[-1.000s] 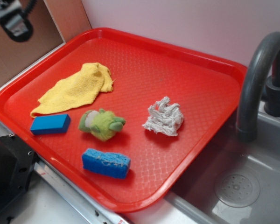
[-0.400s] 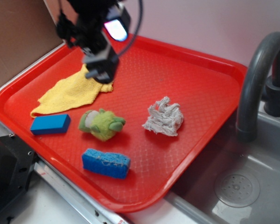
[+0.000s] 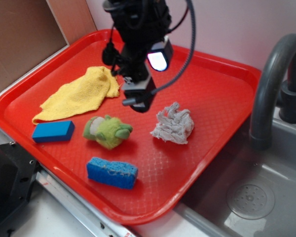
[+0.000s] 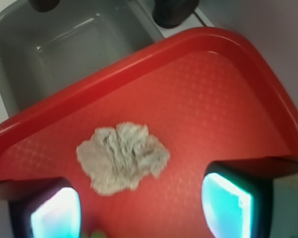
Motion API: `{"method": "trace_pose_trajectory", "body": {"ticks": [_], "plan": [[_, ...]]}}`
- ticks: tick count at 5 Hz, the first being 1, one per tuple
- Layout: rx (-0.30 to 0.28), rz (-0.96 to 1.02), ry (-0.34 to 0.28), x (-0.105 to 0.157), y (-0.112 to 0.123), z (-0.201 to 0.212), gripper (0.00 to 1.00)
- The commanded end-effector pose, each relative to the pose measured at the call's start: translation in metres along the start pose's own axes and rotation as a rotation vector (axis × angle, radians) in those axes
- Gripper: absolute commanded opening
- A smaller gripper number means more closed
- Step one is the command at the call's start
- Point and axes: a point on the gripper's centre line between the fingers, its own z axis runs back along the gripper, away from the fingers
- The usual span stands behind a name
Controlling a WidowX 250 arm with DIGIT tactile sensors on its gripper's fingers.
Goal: Grab the white paper.
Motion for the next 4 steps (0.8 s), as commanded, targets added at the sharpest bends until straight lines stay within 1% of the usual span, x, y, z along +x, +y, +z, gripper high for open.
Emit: {"method": "trace_pose_trajectory", "body": {"ticks": [1,2,3,4], "plan": [[-0.023,-0.043,0.02,0.02,-0.006,-0.025,1.0],[-0.055,-0.079,0.055,0.024,-0.01,-0.043,1.0],[-0.053,-0.109,0.103,0.024,-0.019,-0.055,1.0],[-0.007,-0.117,0.156,0.025,-0.024,-0.063,0.22]]}}
